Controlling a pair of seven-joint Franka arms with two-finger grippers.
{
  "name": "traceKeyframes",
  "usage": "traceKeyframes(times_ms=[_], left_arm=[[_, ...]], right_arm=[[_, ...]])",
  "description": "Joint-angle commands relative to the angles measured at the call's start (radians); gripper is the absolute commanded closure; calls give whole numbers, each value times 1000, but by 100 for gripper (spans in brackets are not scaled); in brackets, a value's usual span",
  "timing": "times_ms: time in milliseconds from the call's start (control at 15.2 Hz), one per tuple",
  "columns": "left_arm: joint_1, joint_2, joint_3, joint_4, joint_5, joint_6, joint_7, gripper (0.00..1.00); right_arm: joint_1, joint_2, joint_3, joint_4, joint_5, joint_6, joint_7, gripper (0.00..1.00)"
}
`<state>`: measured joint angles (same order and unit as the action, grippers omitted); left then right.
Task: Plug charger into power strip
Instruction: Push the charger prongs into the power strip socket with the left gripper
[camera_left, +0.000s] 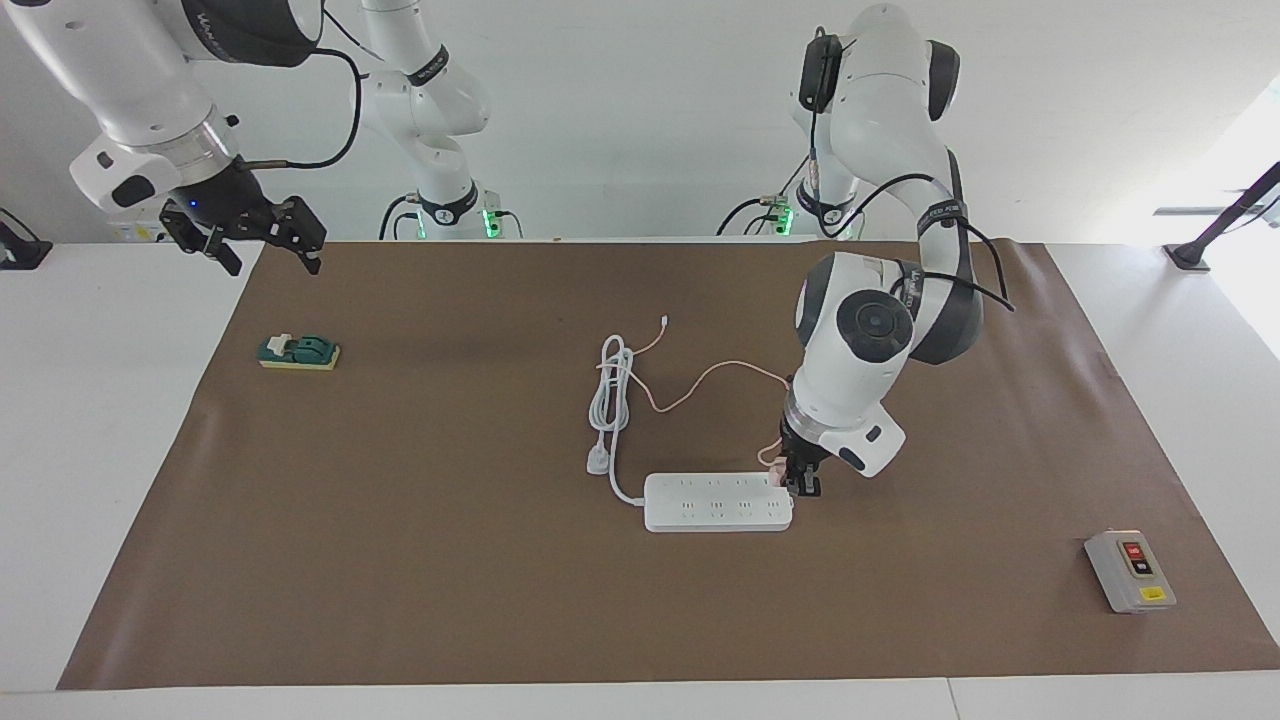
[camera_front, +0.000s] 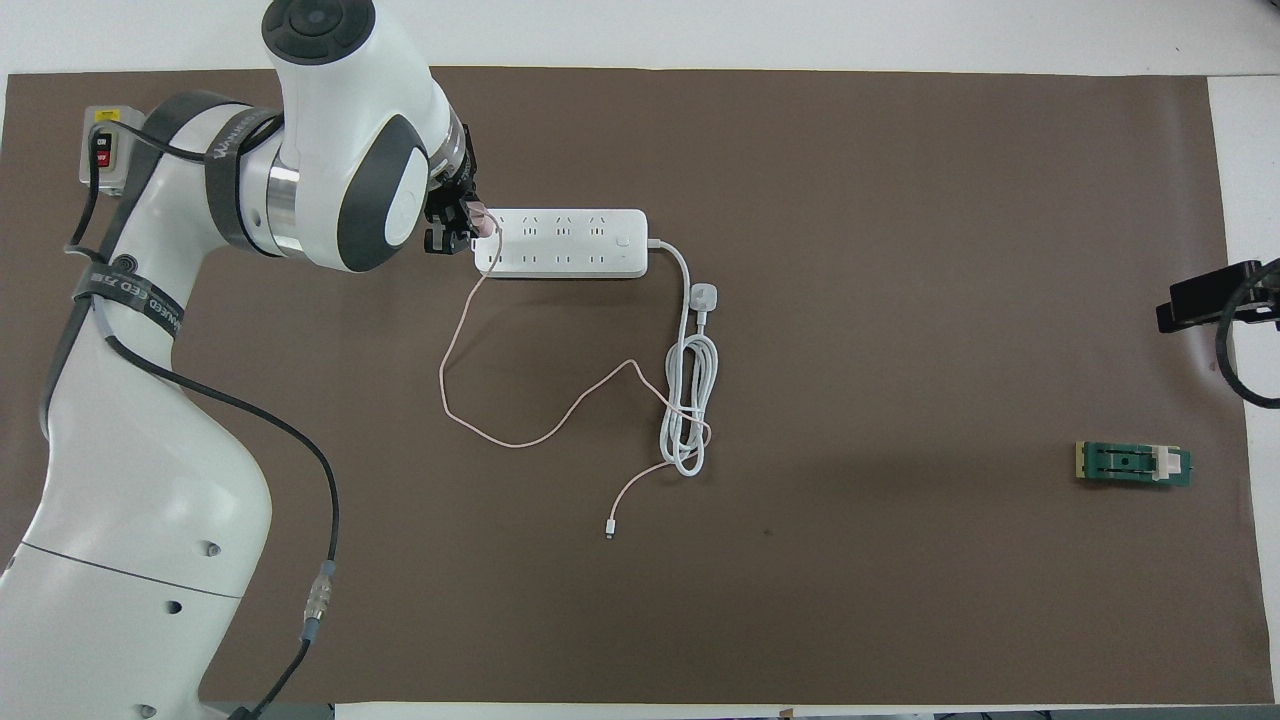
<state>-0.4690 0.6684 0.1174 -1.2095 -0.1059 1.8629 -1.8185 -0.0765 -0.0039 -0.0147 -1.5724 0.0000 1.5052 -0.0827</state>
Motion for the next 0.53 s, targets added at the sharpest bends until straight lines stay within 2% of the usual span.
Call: traceKeyframes(times_ms=[0,460], left_arm=[[-17,14,11,-22,20,51,-48,100],[-19,31,13,-42,23,48,-68,100]], right_arm=[[-13,-14,15,-12,-14,7,3,0],[-13,-14,18,-12,-12,4,7,0]])
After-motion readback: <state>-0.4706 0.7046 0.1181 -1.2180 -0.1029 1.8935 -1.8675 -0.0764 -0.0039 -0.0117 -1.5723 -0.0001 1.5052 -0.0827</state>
